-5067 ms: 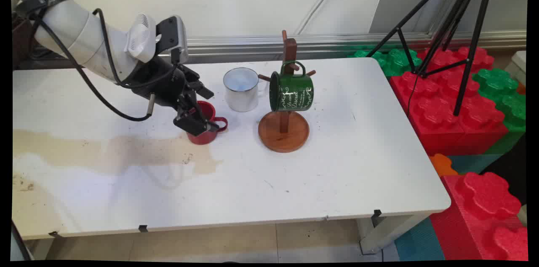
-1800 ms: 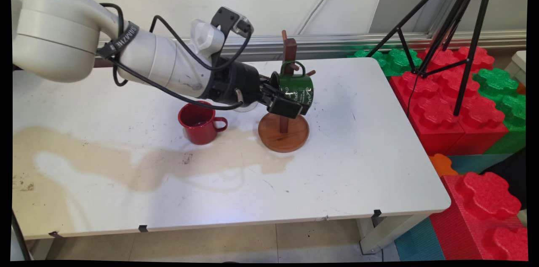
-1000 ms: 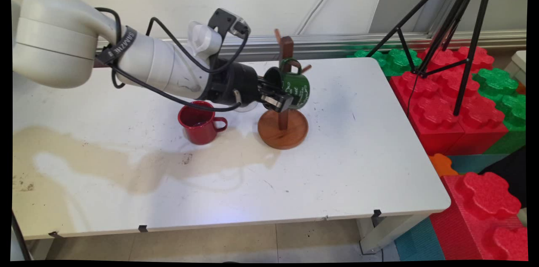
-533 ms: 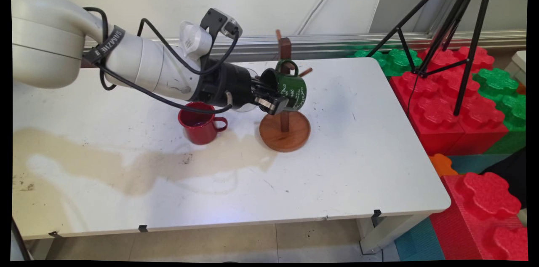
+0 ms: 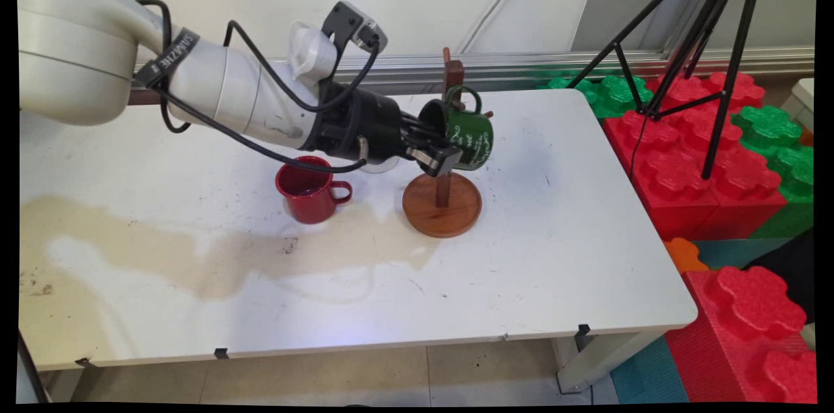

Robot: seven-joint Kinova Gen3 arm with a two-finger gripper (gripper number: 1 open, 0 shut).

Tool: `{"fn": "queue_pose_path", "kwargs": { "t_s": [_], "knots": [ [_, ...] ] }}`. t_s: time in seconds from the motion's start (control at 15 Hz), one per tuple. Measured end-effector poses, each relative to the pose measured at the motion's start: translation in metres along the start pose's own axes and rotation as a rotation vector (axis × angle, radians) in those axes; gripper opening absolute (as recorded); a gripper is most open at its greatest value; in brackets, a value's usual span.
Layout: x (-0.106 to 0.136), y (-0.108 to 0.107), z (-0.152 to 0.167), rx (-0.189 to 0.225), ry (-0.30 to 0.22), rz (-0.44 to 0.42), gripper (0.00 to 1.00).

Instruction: Place the picked object on the table

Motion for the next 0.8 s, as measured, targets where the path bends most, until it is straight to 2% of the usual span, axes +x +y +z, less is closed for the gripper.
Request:
{"fn": "queue_pose_path", "kwargs": {
  "t_s": [0.33,0.8],
  "knots": [
    [0.008,0.004,0.0,-0.02,0.0,0.031,0.0],
    [0.008,0.018,-0.012,-0.07,-0.043,0.102,0.0]
  ]
}}
